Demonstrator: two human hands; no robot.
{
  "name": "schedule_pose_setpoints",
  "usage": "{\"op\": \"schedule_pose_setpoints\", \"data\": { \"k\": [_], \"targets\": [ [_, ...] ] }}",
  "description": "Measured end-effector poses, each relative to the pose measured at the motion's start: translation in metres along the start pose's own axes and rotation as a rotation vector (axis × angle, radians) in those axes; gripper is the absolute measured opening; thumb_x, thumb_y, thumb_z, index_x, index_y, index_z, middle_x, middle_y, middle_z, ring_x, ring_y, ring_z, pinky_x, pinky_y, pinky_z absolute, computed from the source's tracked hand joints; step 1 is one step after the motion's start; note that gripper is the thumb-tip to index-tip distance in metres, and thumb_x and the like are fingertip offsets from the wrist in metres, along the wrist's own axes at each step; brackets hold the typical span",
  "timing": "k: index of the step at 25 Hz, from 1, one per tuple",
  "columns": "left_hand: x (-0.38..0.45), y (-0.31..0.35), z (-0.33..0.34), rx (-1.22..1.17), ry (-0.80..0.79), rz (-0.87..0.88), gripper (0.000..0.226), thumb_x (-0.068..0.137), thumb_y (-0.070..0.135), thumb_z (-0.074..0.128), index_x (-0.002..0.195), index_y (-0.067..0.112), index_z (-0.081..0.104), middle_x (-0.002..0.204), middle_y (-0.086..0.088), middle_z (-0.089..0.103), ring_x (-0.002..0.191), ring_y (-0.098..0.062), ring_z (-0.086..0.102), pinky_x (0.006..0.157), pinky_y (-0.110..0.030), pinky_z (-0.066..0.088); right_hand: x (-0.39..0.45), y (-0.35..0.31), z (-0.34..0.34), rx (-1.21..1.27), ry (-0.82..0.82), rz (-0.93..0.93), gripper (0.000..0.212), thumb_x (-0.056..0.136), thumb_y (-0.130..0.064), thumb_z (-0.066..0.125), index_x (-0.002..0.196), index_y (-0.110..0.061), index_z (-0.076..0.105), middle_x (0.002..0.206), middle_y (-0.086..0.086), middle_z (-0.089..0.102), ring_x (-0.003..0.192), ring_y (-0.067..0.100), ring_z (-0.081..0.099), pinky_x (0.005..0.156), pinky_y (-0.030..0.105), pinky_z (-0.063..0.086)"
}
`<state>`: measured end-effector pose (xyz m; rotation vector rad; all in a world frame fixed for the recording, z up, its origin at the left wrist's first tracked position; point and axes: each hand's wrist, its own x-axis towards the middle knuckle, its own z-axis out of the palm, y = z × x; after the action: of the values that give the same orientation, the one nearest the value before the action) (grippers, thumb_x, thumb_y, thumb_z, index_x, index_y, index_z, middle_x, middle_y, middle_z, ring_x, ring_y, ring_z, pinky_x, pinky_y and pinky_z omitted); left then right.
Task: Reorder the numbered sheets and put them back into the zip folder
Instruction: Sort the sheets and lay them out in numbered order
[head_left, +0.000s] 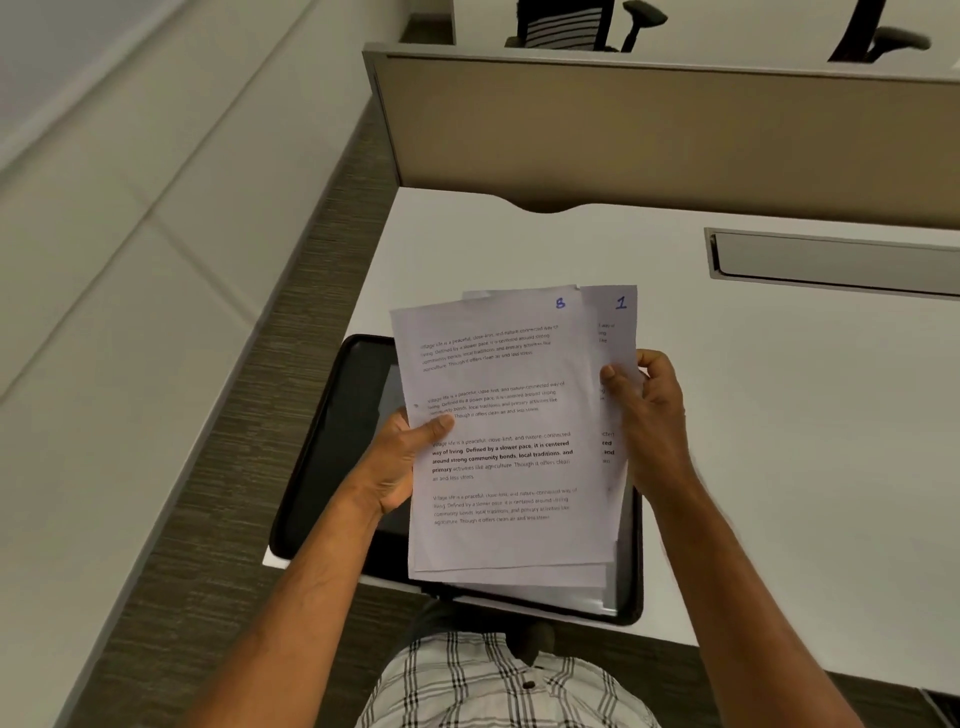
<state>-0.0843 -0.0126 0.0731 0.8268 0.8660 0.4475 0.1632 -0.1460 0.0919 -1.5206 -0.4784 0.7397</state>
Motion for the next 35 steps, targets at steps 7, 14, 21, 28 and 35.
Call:
{"op": "schedule_pose_setpoints", "data": {
  "k": [7, 14, 21, 28, 35],
  "targets": [
    [0.056, 0.043, -0.029, -0.02, -0.03, 0.04, 0.041, 0.092, 0.006, 0.066, 0.134, 0.004, 0.061, 0.132, -0.022, 0.066, 0.12, -0.041, 0.064, 0.094, -0.055, 0.057, 0.062, -0.004, 0.046, 0.019, 0.026, 0.064, 0.016, 0.101, -0.027, 0.069, 0.112, -0.025, 0.058, 0.112, 0.003, 0.078, 0.094, 0.029, 0.076, 0.08, 0.045, 0.065],
    [0.119, 0.088, -0.069, -0.041, 0.079, 0.054, 0.035, 0.094, -0.001, 0.06, 0.129, 0.0, 0.063, 0.127, -0.024, 0.068, 0.116, -0.04, 0.067, 0.09, -0.051, 0.059, 0.141, 0.013, 0.077, 0.038, 0.132, 0.046, 0.019, 0.101, -0.027, 0.069, 0.112, -0.015, 0.059, 0.109, 0.002, 0.077, 0.092, 0.022, 0.077, 0.078, 0.037, 0.065],
    [0.171, 0.115, -0.12, -0.053, 0.192, 0.039, 0.041, 0.088, 0.004, 0.065, 0.129, 0.003, 0.064, 0.124, -0.02, 0.071, 0.111, -0.036, 0.07, 0.084, -0.046, 0.062, 0.247, 0.059, 0.086, -0.22, 0.303, 0.056, 0.036, 0.101, -0.036, 0.069, 0.116, -0.005, 0.06, 0.113, 0.006, 0.069, 0.094, 0.021, 0.069, 0.078, 0.034, 0.06],
    [0.198, 0.11, -0.148, -0.047, 0.218, -0.029, 0.034, 0.093, 0.002, 0.062, 0.126, 0.006, 0.066, 0.124, -0.02, 0.07, 0.113, -0.038, 0.069, 0.091, -0.053, 0.059, 0.294, 0.091, 0.099, -0.673, 0.319, 0.007, 0.066, 0.093, -0.034, 0.078, 0.144, -0.01, 0.043, 0.144, 0.014, 0.052, 0.132, 0.035, 0.052, 0.106, 0.046, 0.048],
    [0.197, 0.093, -0.181, 0.078, 0.32, -0.182, 0.029, 0.098, -0.001, 0.06, 0.124, 0.009, 0.066, 0.123, -0.018, 0.071, 0.108, -0.035, 0.071, 0.091, -0.052, 0.058, 0.269, 0.155, 0.116, -1.215, -0.072, -0.236, 0.077, 0.093, -0.069, 0.047, 0.143, -0.01, 0.055, 0.155, 0.023, 0.045, 0.142, 0.048, 0.041, 0.114, 0.061, 0.038]
  ]
}}
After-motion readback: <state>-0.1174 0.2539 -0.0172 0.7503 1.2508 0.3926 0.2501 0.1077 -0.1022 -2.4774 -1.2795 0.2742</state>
